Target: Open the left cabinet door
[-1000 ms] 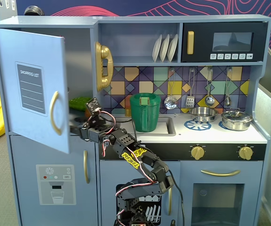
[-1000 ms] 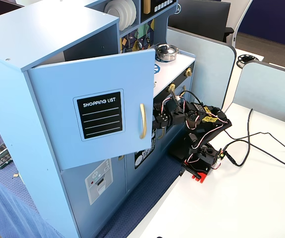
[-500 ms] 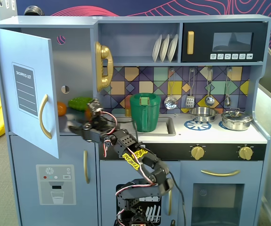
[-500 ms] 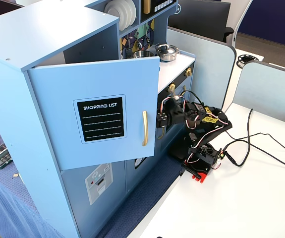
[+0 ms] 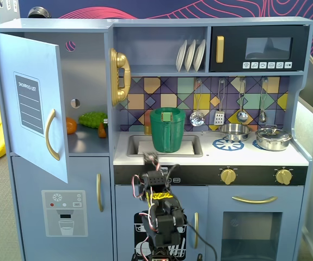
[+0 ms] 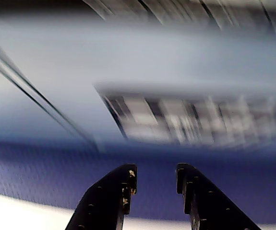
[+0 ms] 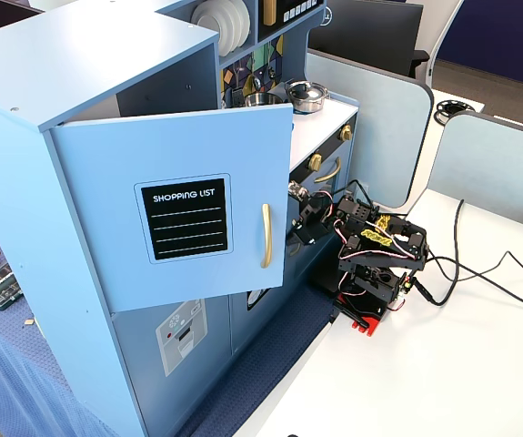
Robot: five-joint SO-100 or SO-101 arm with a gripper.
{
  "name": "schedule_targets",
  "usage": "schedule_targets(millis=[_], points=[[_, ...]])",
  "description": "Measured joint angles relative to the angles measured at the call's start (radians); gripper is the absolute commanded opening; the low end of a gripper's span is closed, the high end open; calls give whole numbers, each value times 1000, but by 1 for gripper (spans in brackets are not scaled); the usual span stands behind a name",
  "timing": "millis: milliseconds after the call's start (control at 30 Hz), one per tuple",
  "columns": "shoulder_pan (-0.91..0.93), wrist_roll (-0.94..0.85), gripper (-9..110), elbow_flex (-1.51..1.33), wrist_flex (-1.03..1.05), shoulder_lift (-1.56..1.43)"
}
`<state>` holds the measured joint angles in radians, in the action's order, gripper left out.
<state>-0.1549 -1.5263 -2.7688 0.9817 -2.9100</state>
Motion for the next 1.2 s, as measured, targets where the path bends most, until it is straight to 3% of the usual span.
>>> schedule_targets(millis=[433, 1200], points=[[87, 178, 0, -233, 256, -242], [86, 63, 2, -229, 357, -275]])
